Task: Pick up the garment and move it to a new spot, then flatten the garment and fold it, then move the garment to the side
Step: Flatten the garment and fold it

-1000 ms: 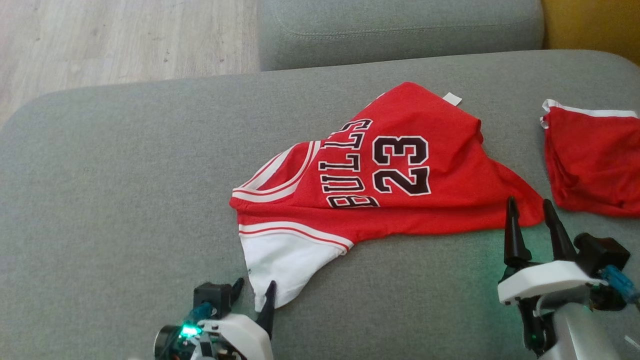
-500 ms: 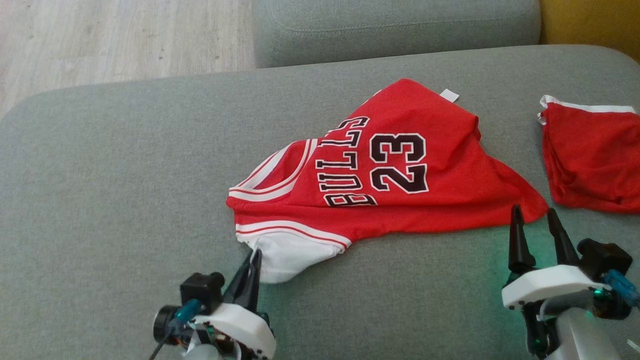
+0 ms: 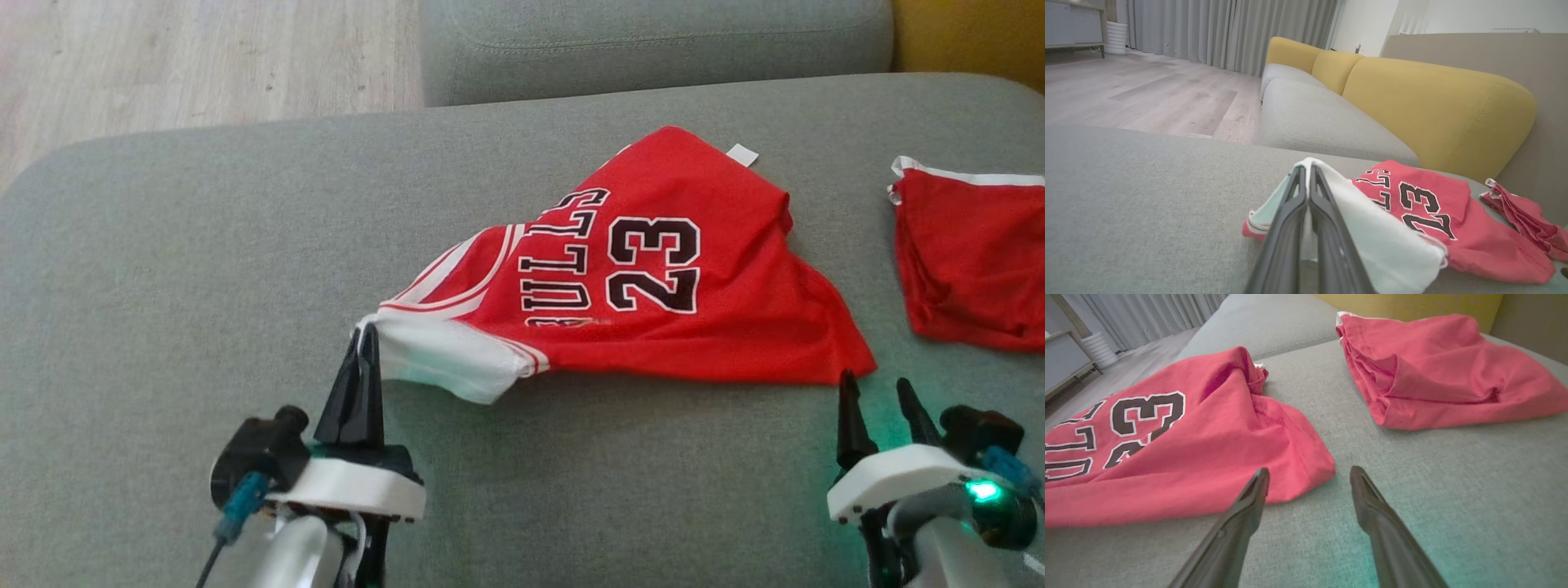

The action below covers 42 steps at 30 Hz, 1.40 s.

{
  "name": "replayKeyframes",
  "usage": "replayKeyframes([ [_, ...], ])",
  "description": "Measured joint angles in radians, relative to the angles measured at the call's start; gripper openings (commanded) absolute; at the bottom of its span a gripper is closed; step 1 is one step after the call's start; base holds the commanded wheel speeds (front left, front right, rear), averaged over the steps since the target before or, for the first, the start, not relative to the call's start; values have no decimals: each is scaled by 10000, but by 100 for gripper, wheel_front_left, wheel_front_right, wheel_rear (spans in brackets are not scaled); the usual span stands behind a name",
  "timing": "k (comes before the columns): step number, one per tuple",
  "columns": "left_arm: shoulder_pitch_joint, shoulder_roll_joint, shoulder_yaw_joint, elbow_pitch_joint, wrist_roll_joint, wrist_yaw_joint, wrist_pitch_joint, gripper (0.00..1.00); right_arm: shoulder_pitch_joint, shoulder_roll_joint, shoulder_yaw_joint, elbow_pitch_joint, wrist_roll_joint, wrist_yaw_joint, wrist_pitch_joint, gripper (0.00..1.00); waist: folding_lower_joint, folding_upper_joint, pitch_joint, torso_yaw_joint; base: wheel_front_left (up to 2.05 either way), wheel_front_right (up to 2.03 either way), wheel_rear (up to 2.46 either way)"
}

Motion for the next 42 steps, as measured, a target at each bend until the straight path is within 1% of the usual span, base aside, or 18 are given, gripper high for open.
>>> replayKeyframes([
  [4, 7, -12, 238, -554, 132, 56, -2, 0, -389, -4, -221, 531, 0, 0, 111, 100, 0, 0, 65, 62, 0, 0, 0],
  [20, 15, -25, 259, -794, 293, -33, -2, 0, -1922, -38, -527, 2849, 2, 0, 197, 100, 0, 0, 437, 322, 0, 0, 0],
  [21, 14, -27, 255, -798, 293, -33, -2, 0, -1989, -44, -495, 2951, 4, 0, 192, 76, 0, 0, 444, 323, 0, 0, 0],
  [22, 14, -27, 253, -798, 293, -33, -2, 0, -2059, -63, -443, 3053, 25, 0, 173, 4, 0, 0, 446, 320, 0, 0, 0],
  [23, 14, -27, 253, -796, 293, -31, -2, 0, -2125, -84, -359, 3143, 77, 0, 134, 0, 0, 0, 442, 313, 0, 0, 0],
  [28, 13, -27, 318, -736, 303, -17, -2, 0, -2264, -77, 458, 3302, 780, 0, -75, 0, 1, 0, 331, 175, 0, 0, 0],
  [30, 10, -27, 449, -782, 288, -29, -2, 0, -2284, -61, 761, 3072, 1053, 0, -161, 0, 1, 0, 251, 91, 0, 0, 0],
  [32, -13, -29, 642, -884, 232, -44, -2, 0, -2290, -59, 1078, 2571, 1193, 0, -249, 0, 1, 0, 140, 3, 0, 0, 0],
  [33, -29, -29, 696, -943, 196, -65, -4, 0, -2294, -71, 1342, 2203, 1290, 0, -257, 0, 0, 0, 80, -41, 0, 0, 0],
  [34, -96, -38, 888, -1133, 94, -184, -2, 0, -2318, -71, 1906, 1275, 1684, 0, -309, 0, 0, 0, -52, -131, 0, 0, 0],
  [36, -325, -46, 1053, -1390, -65, -221, -2, 0, -2345, -157, 2466, 251, 1923, 0, -318, 0, 0, 0, -193, -224, 0, 0, 0],
  [39, -1021, -50, 1310, -1927, -523, -297, -15, 0, -2434, -719, 3066, -1367, 2199, 0, -52, 0, 0, 0, -439, -358, 0, 0, 0],
  [42, -1834, -86, 1569, -2539, -892, -245, -33, 0, -2809, -1340, 3175, -2815, 2355, 0, 332, 0, -1, 0, -683, -490, 0, 0, 0],
])
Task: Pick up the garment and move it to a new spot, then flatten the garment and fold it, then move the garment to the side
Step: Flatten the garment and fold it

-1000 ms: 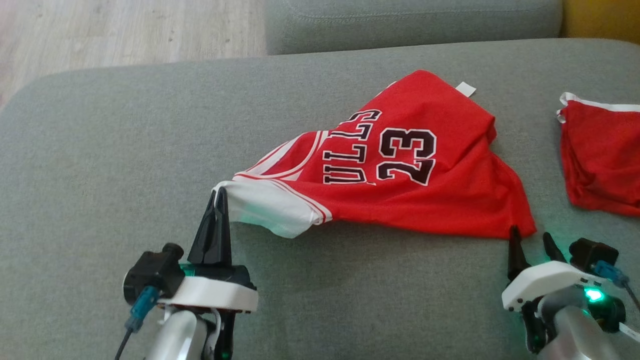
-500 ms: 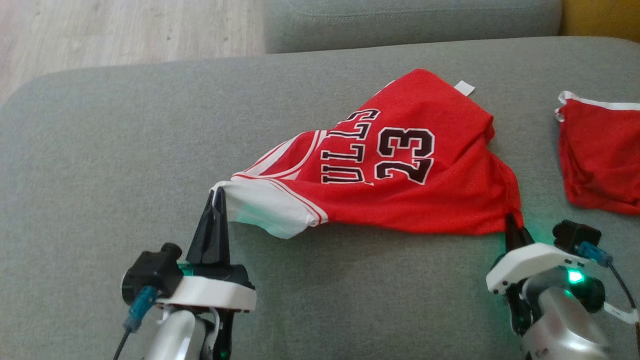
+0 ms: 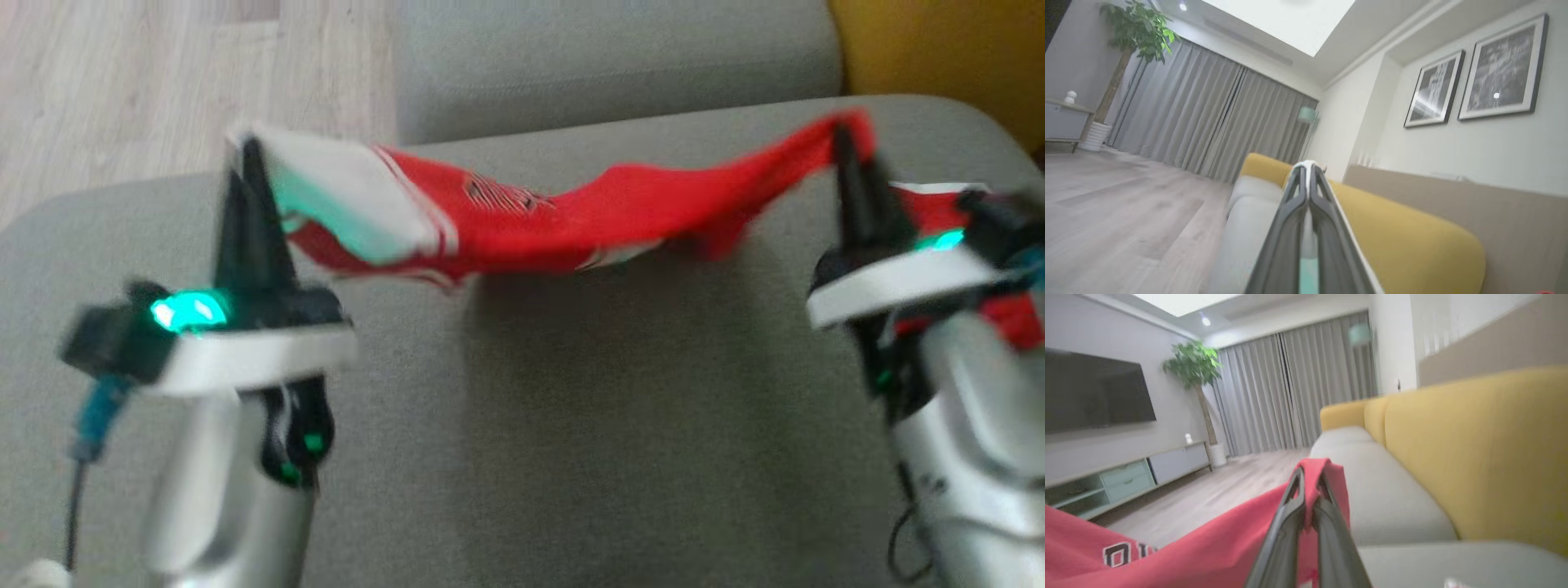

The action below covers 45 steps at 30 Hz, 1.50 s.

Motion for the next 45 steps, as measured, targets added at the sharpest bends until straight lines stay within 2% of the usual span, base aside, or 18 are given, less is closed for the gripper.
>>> replayKeyframes([
  [5, -1134, -38, 380, -1114, -654, 510, -52, 0, -806, -548, 65, -1971, 197, 0, 683, 0, 1, 0, -274, -199, 0, 0, 0],
  [9, -1461, -69, 418, -2079, -769, 871, 79, 0, -1011, -811, -42, -3145, 40, 0, 1133, 0, 0, 0, -431, -287, 0, 0, 0],
  [17, -1451, -81, 523, -4180, -825, 1618, 825, 0, -695, -485, -917, -5300, -623, 0, 2483, 0, 0, 0, -505, -334, 0, 0, 0],
  [22, -1453, -48, 545, -4428, -823, 1831, 1287, 0, -286, -213, -1116, -5854, -890, 0, 3273, 0, 0, 0, -335, -288, 0, 0, 0],
  [25, -1522, 102, 585, -3684, -855, 1889, 1664, 0, -318, -151, -1187, -5419, -823, 0, 3795, 0, 0, 0, -73, -250, 0, 0, 0],
  [29, -2448, 416, 625, -1910, -1053, 1793, 2320, 0, -808, -268, -1035, -4105, -646, 0, 3979, 0, 0, 0, 519, -188, 0, 0, 0],
  [34, -5364, 928, 752, 637, -1083, 1346, 2420, 0, -3612, -786, -318, -1789, -389, 0, 3590, 0, 4, 0, 1673, -87, 0, 0, 0],
  [40, -9294, 1346, 978, 3611, -731, 884, 1762, 0, -7741, -980, 150, 1453, -353, 0, 2017, 0, 6, -1, 3096, -18, 0, 0, 0],
  [42, -10338, 1338, 1007, 4474, -683, 817, 1356, 0, -8574, -1237, 476, 2341, -633, 0, 1289, 0, 6, -1, 3482, 34, 0, 0, 0],
  [45, -11180, 1312, 953, 5545, -447, 639, 750, 0, -9143, -1214, 499, 3475, -696, 0, 190, 0, 5, -1, 3900, 154, 0, 0, 0],
])
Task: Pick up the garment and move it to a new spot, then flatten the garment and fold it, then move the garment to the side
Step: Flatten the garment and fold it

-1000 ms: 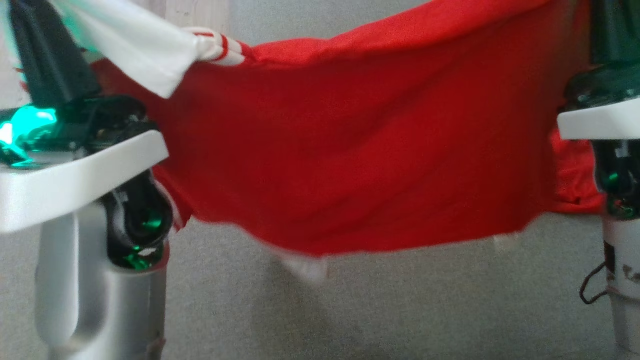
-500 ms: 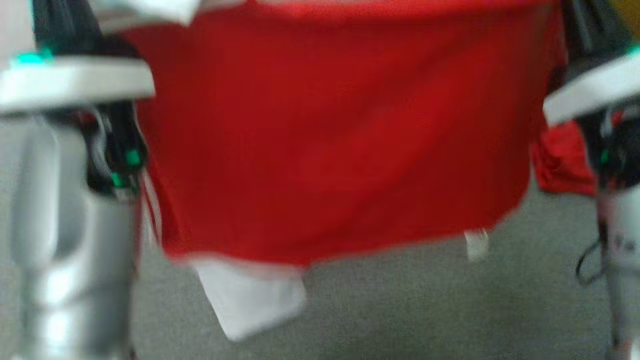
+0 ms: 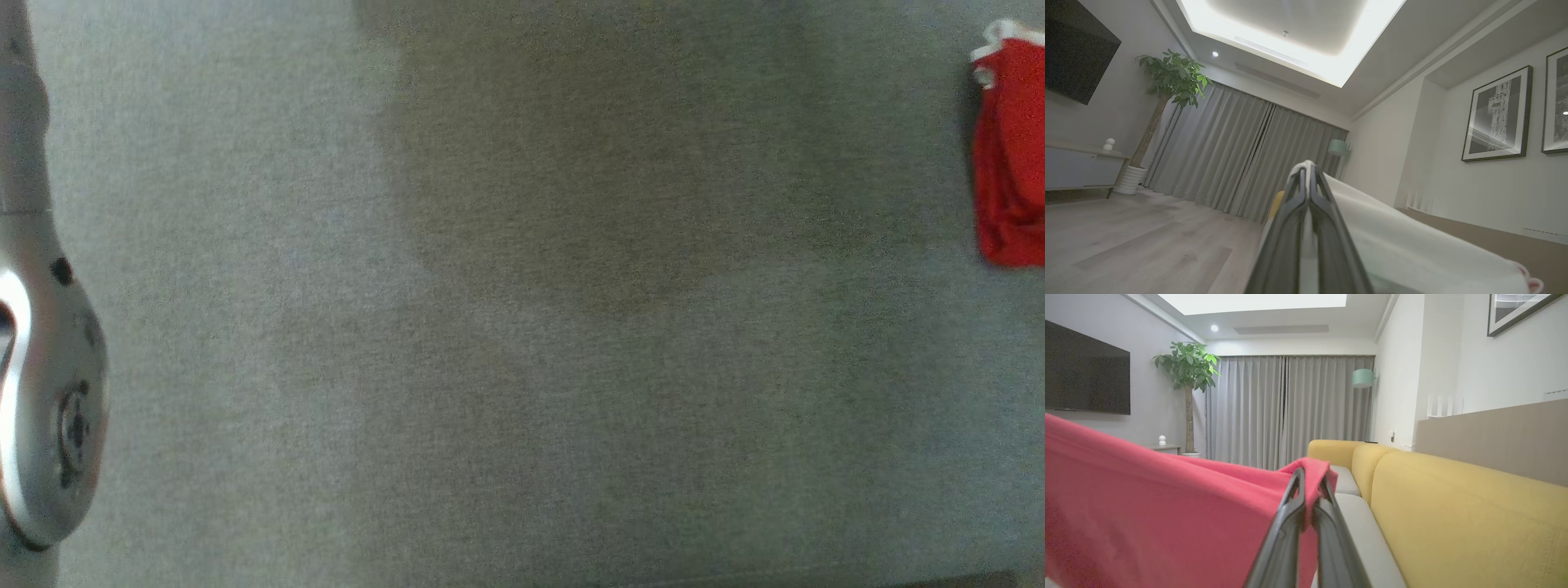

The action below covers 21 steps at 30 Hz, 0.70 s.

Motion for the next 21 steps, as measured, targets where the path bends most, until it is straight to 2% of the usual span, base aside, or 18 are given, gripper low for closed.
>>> replayKeyframes([
  [5, 147, -192, 4, 1338, -38, -516, -545, 0, 4, 90, 176, 1641, -167, 2, -690, 0, -1, 0, 314, 276, 0, 0, 0],
  [11, 1516, -382, -82, 2113, 10, -1058, -744, 0, 787, 63, 1170, 2581, 546, 2, -826, 0, -2, 0, 213, 622, 0, 0, 0],
  [17, 3968, -541, -399, 2171, 146, -1321, -748, 0, 2973, -211, 2765, 2940, 1820, 2, 190, 0, -5, 0, -424, 729, 0, 0, 0],
  [21, 5613, -537, -846, 1814, 132, -1409, -748, 0, 3872, -717, 3776, 2491, 2719, 2, 1007, 0, -6, 0, -930, 756, 0, 0, 0],
])
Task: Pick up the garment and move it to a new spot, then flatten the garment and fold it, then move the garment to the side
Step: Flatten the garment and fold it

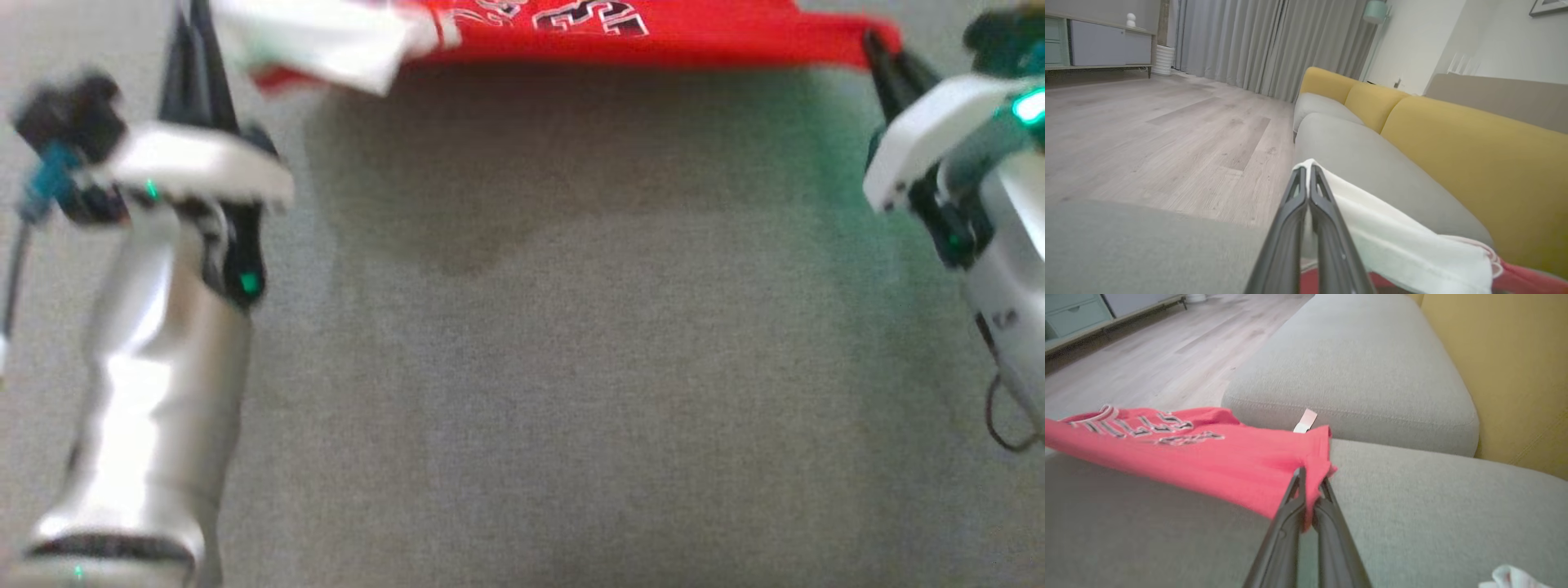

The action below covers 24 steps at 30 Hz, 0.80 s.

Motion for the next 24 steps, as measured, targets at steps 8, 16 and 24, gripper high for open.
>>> replayKeyframes([
  [8, 2858, 502, -1129, -1682, -368, -75, 380, 0, 1643, -1127, 1327, -1406, 1567, 0, 830, 0, -1, 0, -1110, -1, 0, 0, 0],
  [16, 5168, 957, -1430, -3409, -648, 6, 993, 0, 2812, -1517, 1871, -2280, 2399, 0, 913, 0, 0, 1, -2045, -97, 0, 0, 0],
  [24, 7826, 1172, -1743, -5534, -721, 665, 1739, 0, 4721, -1776, 2155, -3039, 3183, 0, 1055, 0, 0, 1, -3147, -214, 0, 0, 0],
])
